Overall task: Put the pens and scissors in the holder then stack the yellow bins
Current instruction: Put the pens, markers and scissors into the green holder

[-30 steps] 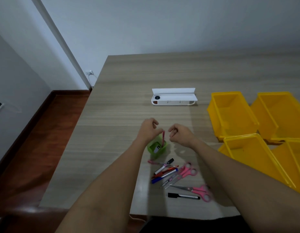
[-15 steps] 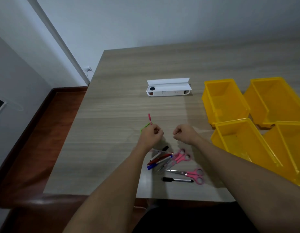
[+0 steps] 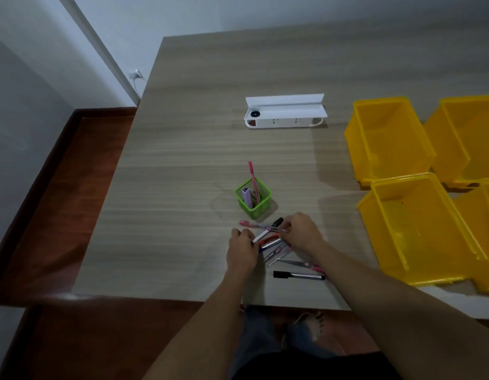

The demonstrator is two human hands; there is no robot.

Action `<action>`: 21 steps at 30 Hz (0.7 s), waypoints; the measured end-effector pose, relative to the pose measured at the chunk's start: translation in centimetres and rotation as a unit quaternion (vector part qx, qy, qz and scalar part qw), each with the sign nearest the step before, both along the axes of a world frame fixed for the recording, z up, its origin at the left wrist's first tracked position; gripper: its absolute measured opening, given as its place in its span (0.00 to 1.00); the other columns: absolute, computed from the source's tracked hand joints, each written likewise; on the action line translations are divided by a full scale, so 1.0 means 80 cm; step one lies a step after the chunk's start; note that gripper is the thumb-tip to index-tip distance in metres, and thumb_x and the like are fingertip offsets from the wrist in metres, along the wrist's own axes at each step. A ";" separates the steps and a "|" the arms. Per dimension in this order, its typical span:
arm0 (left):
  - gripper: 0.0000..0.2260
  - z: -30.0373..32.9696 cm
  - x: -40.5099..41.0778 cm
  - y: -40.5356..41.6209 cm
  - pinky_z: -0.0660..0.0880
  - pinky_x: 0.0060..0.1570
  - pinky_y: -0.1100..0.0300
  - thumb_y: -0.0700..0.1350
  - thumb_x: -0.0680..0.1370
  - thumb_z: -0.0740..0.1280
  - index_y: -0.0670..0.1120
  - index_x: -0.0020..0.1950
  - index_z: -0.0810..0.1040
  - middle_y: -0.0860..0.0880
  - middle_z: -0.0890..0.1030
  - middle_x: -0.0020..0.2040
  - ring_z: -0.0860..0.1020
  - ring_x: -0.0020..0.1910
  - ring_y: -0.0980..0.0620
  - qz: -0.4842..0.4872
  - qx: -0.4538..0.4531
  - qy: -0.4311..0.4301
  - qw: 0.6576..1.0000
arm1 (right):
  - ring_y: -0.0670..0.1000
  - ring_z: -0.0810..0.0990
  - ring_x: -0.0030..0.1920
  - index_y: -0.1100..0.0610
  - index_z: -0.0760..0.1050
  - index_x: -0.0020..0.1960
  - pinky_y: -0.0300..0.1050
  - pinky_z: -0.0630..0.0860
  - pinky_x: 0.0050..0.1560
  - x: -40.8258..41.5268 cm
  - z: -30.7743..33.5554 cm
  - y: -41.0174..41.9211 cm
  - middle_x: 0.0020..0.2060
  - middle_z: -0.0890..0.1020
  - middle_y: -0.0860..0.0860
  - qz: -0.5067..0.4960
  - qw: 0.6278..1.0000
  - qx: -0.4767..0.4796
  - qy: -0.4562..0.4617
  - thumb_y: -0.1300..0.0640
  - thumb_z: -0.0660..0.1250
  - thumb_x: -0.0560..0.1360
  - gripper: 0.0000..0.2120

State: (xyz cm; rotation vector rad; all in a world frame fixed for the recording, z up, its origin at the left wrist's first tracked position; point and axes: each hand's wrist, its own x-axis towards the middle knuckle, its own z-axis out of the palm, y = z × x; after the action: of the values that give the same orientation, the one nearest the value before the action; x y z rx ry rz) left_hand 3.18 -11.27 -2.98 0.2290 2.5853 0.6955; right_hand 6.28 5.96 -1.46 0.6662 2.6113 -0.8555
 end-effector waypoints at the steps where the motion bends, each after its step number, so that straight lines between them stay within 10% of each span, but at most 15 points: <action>1: 0.07 -0.003 0.000 0.001 0.76 0.51 0.46 0.43 0.77 0.68 0.42 0.52 0.76 0.43 0.71 0.55 0.76 0.50 0.42 0.006 -0.003 -0.003 1.000 | 0.58 0.79 0.49 0.51 0.84 0.48 0.47 0.77 0.49 0.002 -0.004 -0.002 0.46 0.79 0.56 0.007 1.000 0.014 0.005 0.55 0.70 0.70 0.09; 9: 0.07 -0.009 -0.011 -0.003 0.77 0.51 0.49 0.44 0.73 0.73 0.50 0.40 0.75 0.48 0.74 0.49 0.77 0.48 0.47 0.022 0.037 -0.044 0.998 | 0.55 0.76 0.49 0.50 0.84 0.48 0.45 0.74 0.47 0.010 -0.008 0.001 0.44 0.75 0.52 0.013 0.999 0.007 0.047 0.53 0.74 0.70 0.07; 15: 0.11 0.007 -0.011 0.003 0.78 0.48 0.50 0.46 0.72 0.73 0.54 0.37 0.72 0.46 0.82 0.46 0.80 0.45 0.47 0.045 0.087 -0.044 0.994 | 0.43 0.77 0.24 0.61 0.84 0.44 0.27 0.70 0.24 0.018 0.022 0.024 0.29 0.79 0.52 -0.054 0.980 -0.169 0.088 0.64 0.73 0.71 0.03; 21: 0.05 0.062 -0.022 0.034 0.72 0.37 0.67 0.41 0.74 0.72 0.44 0.47 0.79 0.49 0.80 0.40 0.78 0.40 0.52 0.016 0.148 -0.020 0.989 | 0.45 0.79 0.35 0.62 0.84 0.43 0.36 0.74 0.37 0.012 0.059 0.062 0.36 0.84 0.56 -0.107 0.967 -0.184 0.144 0.61 0.75 0.70 0.05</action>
State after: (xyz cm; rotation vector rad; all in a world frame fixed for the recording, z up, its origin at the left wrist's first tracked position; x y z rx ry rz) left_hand 1.43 -8.56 1.97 0.2620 2.4451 1.0846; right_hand 7.25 10.91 3.22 0.7729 2.5401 -1.5608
